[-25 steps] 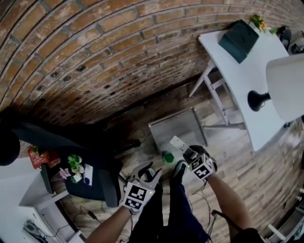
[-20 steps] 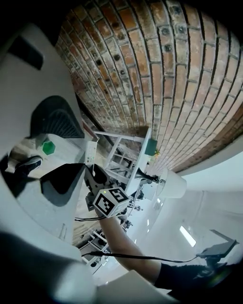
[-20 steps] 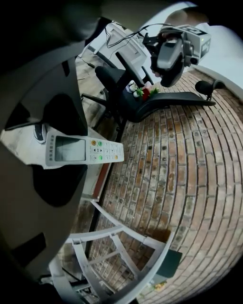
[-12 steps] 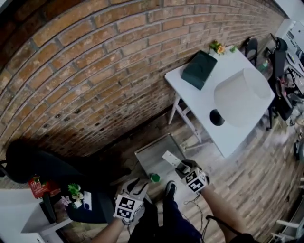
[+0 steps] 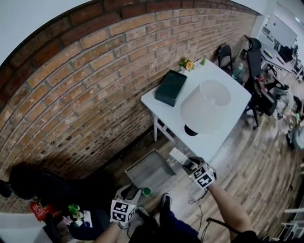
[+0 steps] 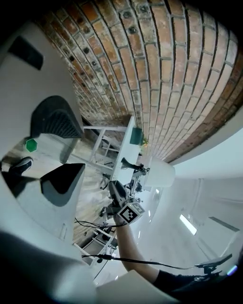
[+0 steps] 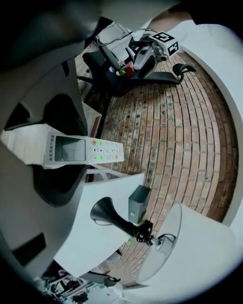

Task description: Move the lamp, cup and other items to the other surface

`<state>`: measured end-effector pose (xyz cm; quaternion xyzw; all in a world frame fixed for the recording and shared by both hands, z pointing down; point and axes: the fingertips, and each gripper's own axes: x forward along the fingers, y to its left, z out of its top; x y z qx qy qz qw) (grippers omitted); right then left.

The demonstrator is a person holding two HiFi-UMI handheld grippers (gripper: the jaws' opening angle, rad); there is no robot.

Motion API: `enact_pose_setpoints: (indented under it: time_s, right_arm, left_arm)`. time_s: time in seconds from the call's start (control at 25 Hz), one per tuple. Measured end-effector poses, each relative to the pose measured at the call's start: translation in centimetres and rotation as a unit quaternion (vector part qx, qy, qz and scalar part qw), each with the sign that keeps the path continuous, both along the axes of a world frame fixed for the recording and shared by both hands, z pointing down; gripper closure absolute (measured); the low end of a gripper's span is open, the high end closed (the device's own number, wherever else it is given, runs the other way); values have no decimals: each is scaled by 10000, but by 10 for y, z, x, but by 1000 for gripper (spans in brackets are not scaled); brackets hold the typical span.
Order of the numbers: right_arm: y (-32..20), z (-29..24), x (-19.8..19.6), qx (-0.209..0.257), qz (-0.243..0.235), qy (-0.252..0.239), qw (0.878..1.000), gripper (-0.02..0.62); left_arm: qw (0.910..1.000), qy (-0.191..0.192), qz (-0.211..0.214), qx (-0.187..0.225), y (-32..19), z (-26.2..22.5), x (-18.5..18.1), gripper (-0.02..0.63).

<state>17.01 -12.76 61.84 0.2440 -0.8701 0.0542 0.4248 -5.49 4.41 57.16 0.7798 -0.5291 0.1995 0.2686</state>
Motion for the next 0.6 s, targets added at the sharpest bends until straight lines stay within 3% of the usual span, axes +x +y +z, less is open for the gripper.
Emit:
enact_pose_setpoints:
  time_s: [0.32, 0.6]
  right_arm:
    - [-51, -15, 72, -85, 559, 71, 9984, 399]
    - [-76, 9, 87, -517, 787, 22, 9956, 399]
  left_arm:
    - [9998, 9, 184, 19, -28, -10, 31, 443]
    - [9998, 94, 134, -68, -45, -8, 47, 443]
